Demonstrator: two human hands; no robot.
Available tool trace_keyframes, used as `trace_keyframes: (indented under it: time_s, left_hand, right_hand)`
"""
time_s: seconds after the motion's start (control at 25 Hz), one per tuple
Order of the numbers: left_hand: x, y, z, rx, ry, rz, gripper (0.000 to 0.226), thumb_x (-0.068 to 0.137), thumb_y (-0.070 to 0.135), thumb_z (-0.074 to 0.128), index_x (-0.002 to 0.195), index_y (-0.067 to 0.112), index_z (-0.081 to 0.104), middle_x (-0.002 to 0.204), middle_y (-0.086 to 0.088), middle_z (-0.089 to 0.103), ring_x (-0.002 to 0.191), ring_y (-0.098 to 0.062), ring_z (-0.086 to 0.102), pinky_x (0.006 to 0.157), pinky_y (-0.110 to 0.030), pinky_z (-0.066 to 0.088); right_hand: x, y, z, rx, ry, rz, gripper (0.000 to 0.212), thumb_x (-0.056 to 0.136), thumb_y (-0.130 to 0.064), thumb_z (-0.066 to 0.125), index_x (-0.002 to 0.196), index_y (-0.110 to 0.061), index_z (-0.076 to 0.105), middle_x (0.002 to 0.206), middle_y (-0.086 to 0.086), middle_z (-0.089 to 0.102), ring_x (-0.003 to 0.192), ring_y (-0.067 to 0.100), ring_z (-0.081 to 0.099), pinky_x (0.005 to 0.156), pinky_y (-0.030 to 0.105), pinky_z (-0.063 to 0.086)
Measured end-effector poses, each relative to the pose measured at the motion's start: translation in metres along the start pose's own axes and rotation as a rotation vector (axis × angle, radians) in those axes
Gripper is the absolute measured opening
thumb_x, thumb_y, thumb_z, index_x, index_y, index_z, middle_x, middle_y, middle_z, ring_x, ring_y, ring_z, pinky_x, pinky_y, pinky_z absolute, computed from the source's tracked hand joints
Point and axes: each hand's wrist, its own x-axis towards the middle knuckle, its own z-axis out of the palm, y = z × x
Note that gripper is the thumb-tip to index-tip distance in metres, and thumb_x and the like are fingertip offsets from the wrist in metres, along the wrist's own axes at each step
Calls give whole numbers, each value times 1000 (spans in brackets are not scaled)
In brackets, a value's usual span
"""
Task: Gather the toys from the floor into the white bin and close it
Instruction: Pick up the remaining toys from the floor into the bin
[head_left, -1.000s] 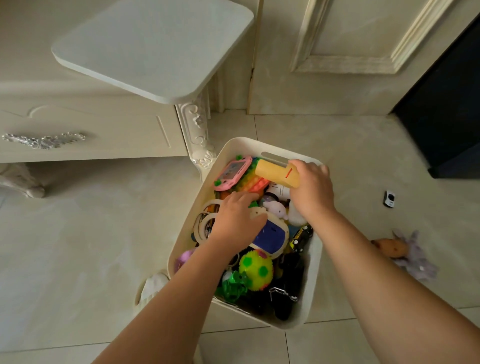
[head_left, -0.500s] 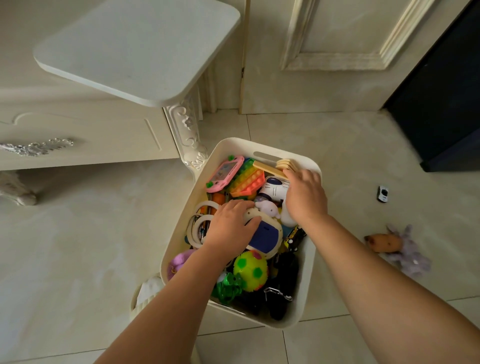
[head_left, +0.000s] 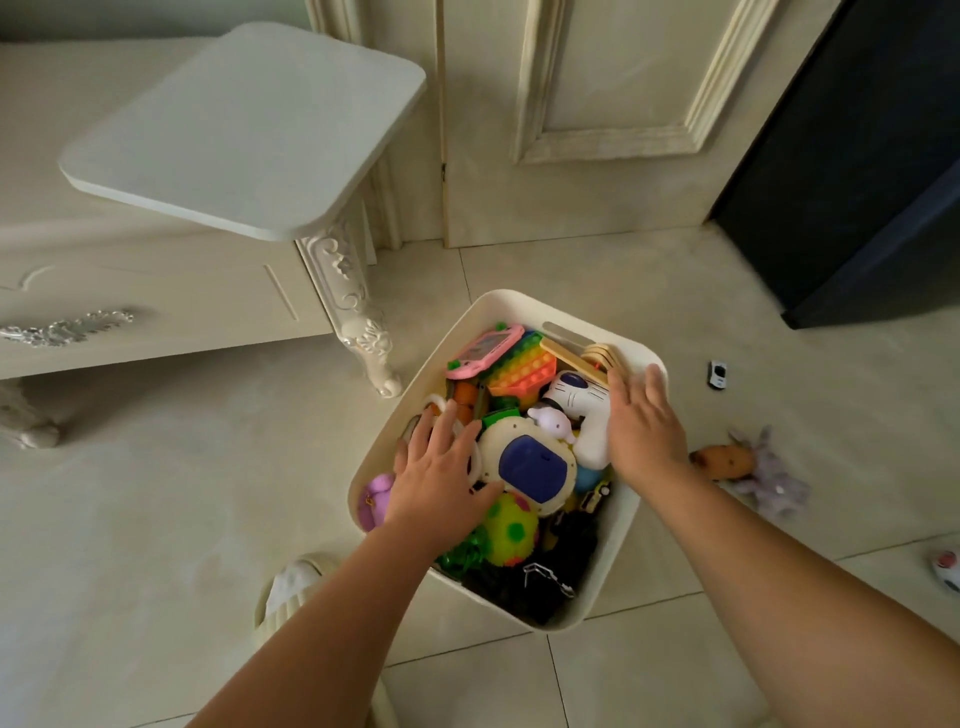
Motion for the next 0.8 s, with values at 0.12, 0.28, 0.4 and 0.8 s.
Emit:
trace_keyframes:
  time_s: [0.12, 0.28, 0.4, 0.8]
  left_hand:
    - [-3, 23, 11, 62, -13, 46, 75, 88, 60, 49, 151, 37, 16, 163, 5, -6, 149, -26, -10, 120, -52, 0]
    - [-1, 70, 10, 46, 43, 106, 65, 90, 55, 49, 148, 36, 25, 163, 1, 2, 150, -26, -8, 119, -49, 0]
    - [-1, 124, 1, 18, 31, 253, 62, 92, 48, 48, 148, 33, 28, 163, 3, 4, 150, -21, -7, 122, -46, 3]
    - [17, 265, 57, 25, -239, 466, 57, 94, 27, 51, 148, 24, 32, 161, -5, 15, 146, -27, 20, 116, -34, 20]
  right_hand:
    - [-3, 30, -5, 177, 0, -12, 68, 93, 1, 33, 154, -13, 7, 160, 11, 18, 150, 31, -2, 119, 39, 16]
    - [-13, 58, -40, 534, 0, 11, 64, 89, 6, 41, 148, -18, 33, 138, 16, 47, 130, 32, 42, 105, 37, 38]
    - [-27, 95, -57, 707, 29, 172, 54, 90, 2, 39, 139, -18, 48, 142, 10, 50, 130, 27, 47, 107, 33, 37]
    - [-103, 224, -26, 1074, 54, 593, 41, 92, 1, 46, 129, -8, 58, 127, 17, 59, 93, 23, 57, 57, 10, 39]
